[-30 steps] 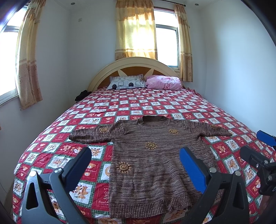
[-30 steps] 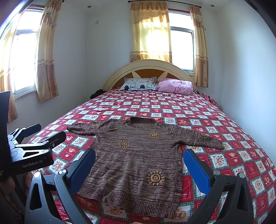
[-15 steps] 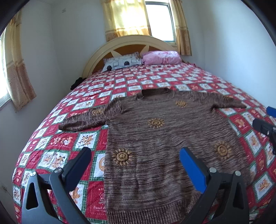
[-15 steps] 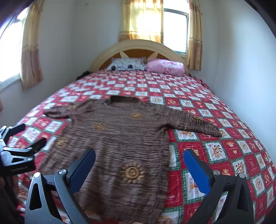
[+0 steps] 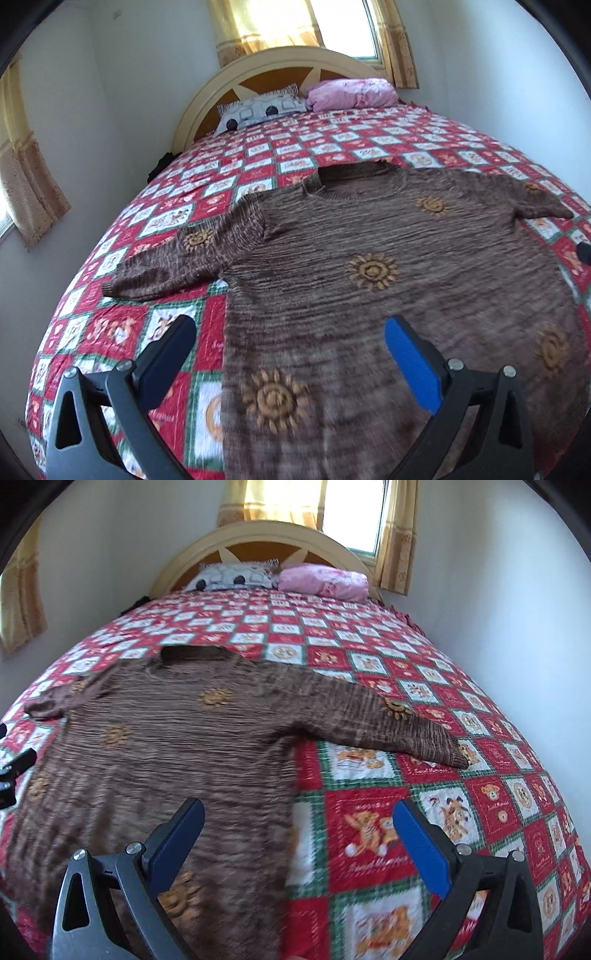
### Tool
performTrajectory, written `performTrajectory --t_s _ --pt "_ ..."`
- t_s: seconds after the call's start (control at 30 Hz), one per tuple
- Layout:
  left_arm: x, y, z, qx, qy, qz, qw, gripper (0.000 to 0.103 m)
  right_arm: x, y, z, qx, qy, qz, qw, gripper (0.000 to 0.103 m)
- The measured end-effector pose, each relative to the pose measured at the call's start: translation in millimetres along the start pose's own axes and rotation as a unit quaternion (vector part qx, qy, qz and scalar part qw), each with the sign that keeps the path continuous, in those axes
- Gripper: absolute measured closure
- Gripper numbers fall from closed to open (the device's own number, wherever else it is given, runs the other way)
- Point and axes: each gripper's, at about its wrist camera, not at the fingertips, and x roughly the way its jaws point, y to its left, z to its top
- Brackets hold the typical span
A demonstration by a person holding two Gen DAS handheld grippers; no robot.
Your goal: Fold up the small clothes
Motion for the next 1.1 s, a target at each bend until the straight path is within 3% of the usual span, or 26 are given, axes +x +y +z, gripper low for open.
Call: performTrajectory --t_s 0.27,0.4,0.47,0.53,0.67,0.97,1.1 --pt "58 29 13 -0.025 0.028 0.023 0.9990 0.000 49 -70 8 0.081 0.019 0.022 0.996 0.001" --pt "81 40 11 -0.052 0.049 0.010 0.9974 0.000 67 -110 9 0.139 0.028 0.026 0.990 0.003" --pt "91 42 8 -0.062 0.063 0.000 0.9961 0.000 76 -130 11 0.173 0.032 0.036 0.984 0.010" --pt "99 45 6 -0.075 0.081 -0.013 0.9938 0.000 85 -143 12 0.199 0.037 0.040 0.978 0.025" --pt "106 49 2 -0.097 0.097 -0.025 0.9902 0.000 108 -170 12 0.270 0.054 0.063 0.959 0.026" --pt "111 49 0 -0.106 0.105 -0.036 0.9881 0.000 130 -215 14 0.389 0.051 0.084 0.916 0.038" --pt "111 49 0 -0.104 0.102 -0.033 0.9887 0.000 141 -227 14 0.413 0.056 0.087 0.905 0.039"
